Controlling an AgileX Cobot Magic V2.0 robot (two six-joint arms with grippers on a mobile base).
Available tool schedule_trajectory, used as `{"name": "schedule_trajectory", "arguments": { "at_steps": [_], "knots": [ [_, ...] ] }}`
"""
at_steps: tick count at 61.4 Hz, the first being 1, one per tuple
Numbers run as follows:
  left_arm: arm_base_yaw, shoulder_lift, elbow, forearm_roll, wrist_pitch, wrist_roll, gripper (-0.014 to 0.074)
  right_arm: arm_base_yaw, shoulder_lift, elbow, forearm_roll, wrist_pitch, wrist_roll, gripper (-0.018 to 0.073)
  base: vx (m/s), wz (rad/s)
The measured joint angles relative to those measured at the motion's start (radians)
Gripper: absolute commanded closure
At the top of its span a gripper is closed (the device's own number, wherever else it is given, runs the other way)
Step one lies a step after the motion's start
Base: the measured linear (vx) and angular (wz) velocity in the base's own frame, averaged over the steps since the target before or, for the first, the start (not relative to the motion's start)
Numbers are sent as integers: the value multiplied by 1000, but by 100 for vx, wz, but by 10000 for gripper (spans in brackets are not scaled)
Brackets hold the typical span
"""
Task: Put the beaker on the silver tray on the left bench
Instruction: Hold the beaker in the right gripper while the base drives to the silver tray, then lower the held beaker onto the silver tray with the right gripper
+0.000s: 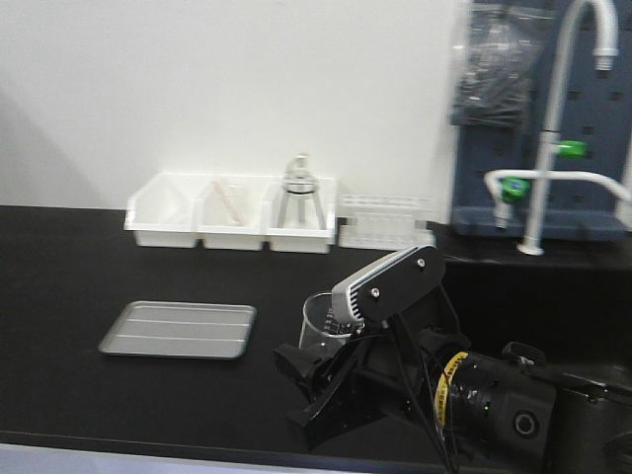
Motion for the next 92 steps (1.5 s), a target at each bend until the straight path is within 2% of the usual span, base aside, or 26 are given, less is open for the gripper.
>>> {"name": "schedule_trajectory", "arguments": {
  "at_steps": [28, 92],
  "knots": [
    [0, 0, 0, 0, 0, 0, 595, 0, 0, 0, 0, 0, 0, 571, 22, 37],
    [0, 0, 0, 0, 0, 0, 595, 0, 0, 0, 0, 0, 0, 571, 16, -1]
  ]
}}
